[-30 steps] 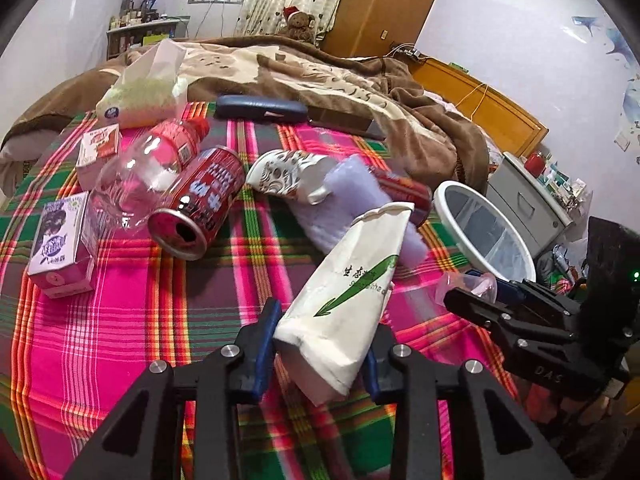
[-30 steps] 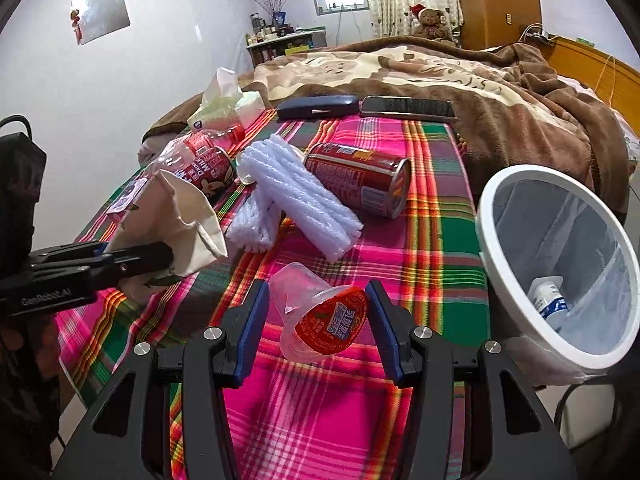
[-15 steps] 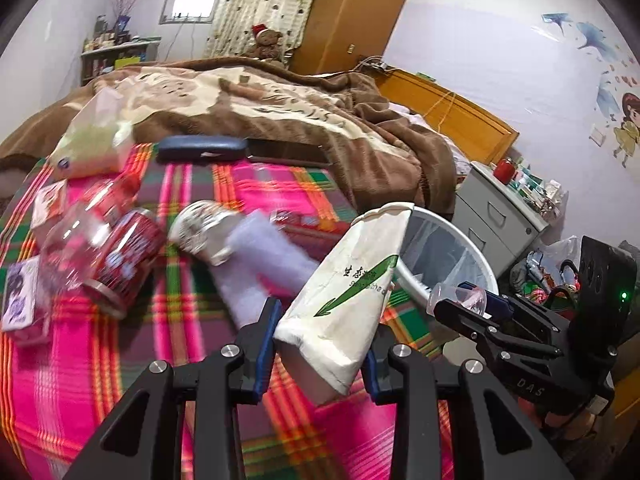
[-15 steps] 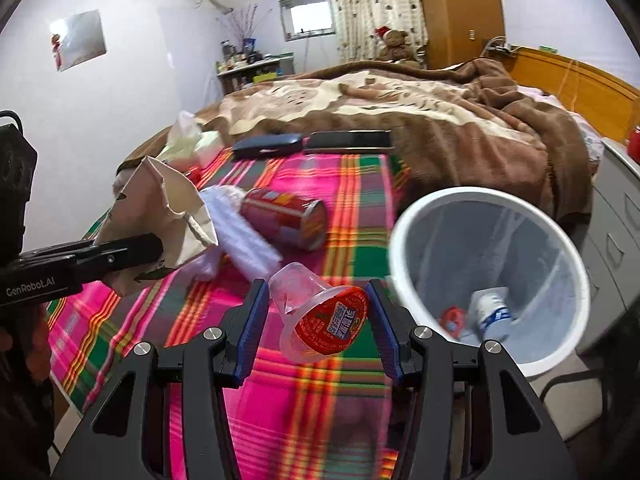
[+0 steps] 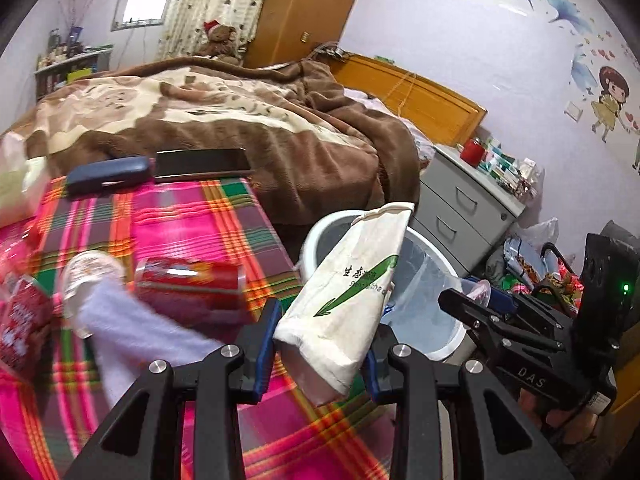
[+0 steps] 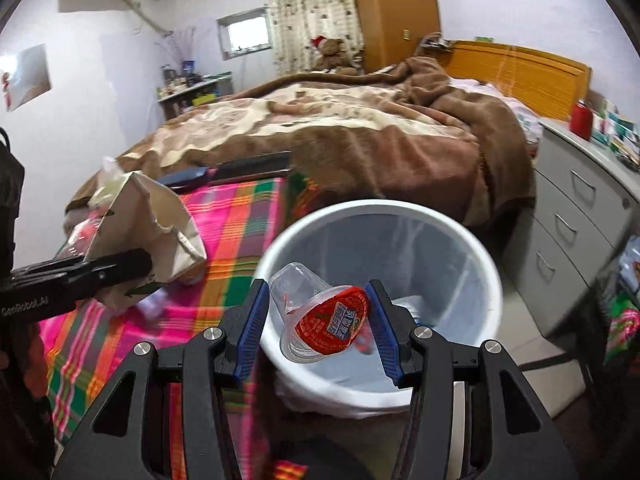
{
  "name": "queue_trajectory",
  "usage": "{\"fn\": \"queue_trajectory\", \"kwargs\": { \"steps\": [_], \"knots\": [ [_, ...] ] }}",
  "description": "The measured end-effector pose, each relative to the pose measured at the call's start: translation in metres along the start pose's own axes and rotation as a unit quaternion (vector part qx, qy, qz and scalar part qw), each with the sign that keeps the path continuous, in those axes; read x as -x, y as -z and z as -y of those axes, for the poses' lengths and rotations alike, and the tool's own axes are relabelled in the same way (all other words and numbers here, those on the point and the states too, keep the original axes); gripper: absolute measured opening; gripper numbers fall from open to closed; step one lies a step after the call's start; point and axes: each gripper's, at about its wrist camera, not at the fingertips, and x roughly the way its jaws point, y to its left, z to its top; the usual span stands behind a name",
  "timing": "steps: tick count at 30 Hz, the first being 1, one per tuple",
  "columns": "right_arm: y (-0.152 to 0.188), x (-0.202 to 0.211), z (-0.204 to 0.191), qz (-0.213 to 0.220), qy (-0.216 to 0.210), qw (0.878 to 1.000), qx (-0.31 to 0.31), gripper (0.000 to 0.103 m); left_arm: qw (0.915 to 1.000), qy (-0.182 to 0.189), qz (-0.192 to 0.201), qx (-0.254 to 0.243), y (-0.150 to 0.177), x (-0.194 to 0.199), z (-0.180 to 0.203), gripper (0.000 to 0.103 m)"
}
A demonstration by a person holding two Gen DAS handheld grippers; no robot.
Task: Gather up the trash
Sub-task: 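Carry the jelly cup with the right tool while the left tool carries the paper bag to the bin, then open the right tool over the bin while the left tool releases the paper bag into it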
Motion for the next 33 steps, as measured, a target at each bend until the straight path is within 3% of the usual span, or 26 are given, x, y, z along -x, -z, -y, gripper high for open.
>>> {"fn": "queue_trajectory", "kwargs": {
  "steps": [12,19,21,22,24,26,33],
  "knots": [
    [0.003,-0.034,0.049,-0.046,0.049,0.997,-0.034,0.051,0.9981,0.01,-0.049,-0.037,-0.018,-0.076,0.047,0.036],
    [0.008,-0.036,0.06,-0.06,0.045,0.996,-0.043,0.053,0.9975,0.014,-0.062,-0.029,-0.02,-0.097,0.051,0.036],
    [0.008,-0.037,0.064,-0.064,0.045,0.996,-0.047,0.061,0.9977,0.02,-0.058,-0.028,-0.021,-0.097,0.051,0.043],
    [0.008,-0.037,0.065,-0.062,0.045,0.996,-0.049,0.066,0.9978,0.022,-0.058,-0.026,-0.021,-0.097,0.052,0.054],
    [0.009,-0.036,0.067,-0.06,0.039,0.996,-0.057,0.066,0.998,0.023,-0.056,-0.02,-0.021,-0.096,0.051,0.062],
    [0.009,-0.036,0.069,-0.061,0.033,0.996,-0.064,0.066,0.9977,0.035,-0.055,-0.016,-0.021,-0.094,0.049,0.062],
    [0.007,-0.028,0.062,-0.049,0.043,0.996,-0.059,0.067,0.9988,0.021,-0.041,-0.014,-0.019,-0.076,0.043,0.062]
  ]
}}
